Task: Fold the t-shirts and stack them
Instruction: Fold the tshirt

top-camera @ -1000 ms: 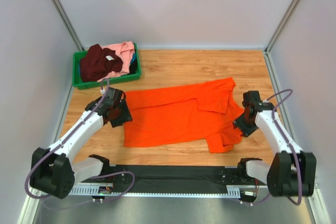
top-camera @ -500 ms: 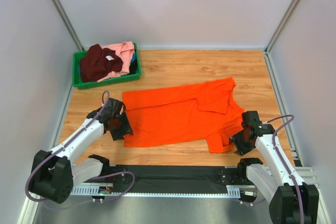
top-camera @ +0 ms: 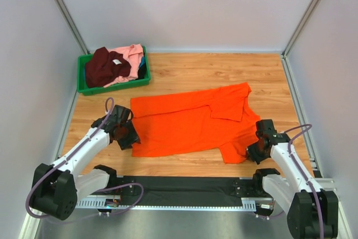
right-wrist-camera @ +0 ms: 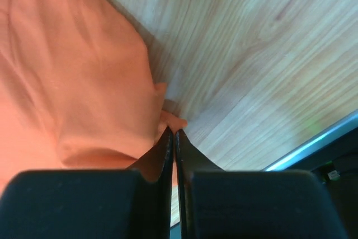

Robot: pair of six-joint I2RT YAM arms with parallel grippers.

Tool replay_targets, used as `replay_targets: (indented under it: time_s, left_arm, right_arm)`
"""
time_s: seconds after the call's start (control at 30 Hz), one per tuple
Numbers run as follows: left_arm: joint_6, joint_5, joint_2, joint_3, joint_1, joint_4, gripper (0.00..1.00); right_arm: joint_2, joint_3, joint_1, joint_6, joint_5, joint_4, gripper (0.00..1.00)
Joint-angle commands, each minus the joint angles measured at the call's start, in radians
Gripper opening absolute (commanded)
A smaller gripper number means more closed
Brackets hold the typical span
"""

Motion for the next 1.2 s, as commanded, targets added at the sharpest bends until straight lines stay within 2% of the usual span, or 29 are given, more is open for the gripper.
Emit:
replay_targets:
  time_s: [0.0,0.17,0.37,0.63,0.73,0.8,0.83,1.03,1.17]
  left_arm:
    - [-0.096,-0.067,-0.039,0.022,0.004,-0.07,0.51]
    - [-0.12,-0.063,-0.047,0.042,0.004,-0.103,0.5]
    - [-0.09,-0.109,-0.039,0.09,0.004,-0.115,0.52]
    - [-0.041,-0.008,0.043,0.026,0.004,-0.043,0.51]
    - [-0.048,0.034,0.062,-0.013,0.003,0.003,0.5]
    - [-0.039,0.051,0.073,-0.023,-0.003,0.023,0.5]
    - [-0.032,0.046,0.076,-0.022,-0.013,0.02,0.5]
    - [-0.042,-0.006,0.07,-0.022,-0.033,-0.017,0.52]
    - [-0.055,-0.008,0.062,-0.046,-0.051,0.008,0.52]
  right_arm:
    - [-0.069,0.052,0.003,-0.013,0.082,-0.051,0.0]
    - [-0.166,0.195,0.003,-0.047,0.134,-0.193,0.0]
    - [-0.166,0.244,0.005,-0.072,0.07,-0.192,0.0]
    - [-0.109,0.246,0.005,-0.099,0.084,-0.164,0.01]
    - [-0.083,0.223,0.003,-0.111,0.102,-0.166,0.1]
    - [-0.073,0.205,0.003,-0.114,0.116,-0.169,0.21]
    - [-0.071,0.201,0.005,-0.116,0.122,-0.172,0.27]
    - [-0.071,0.189,0.003,-0.072,0.206,-0.212,0.45]
    - [-0.051,0.162,0.002,-0.047,0.225,-0.184,0.47]
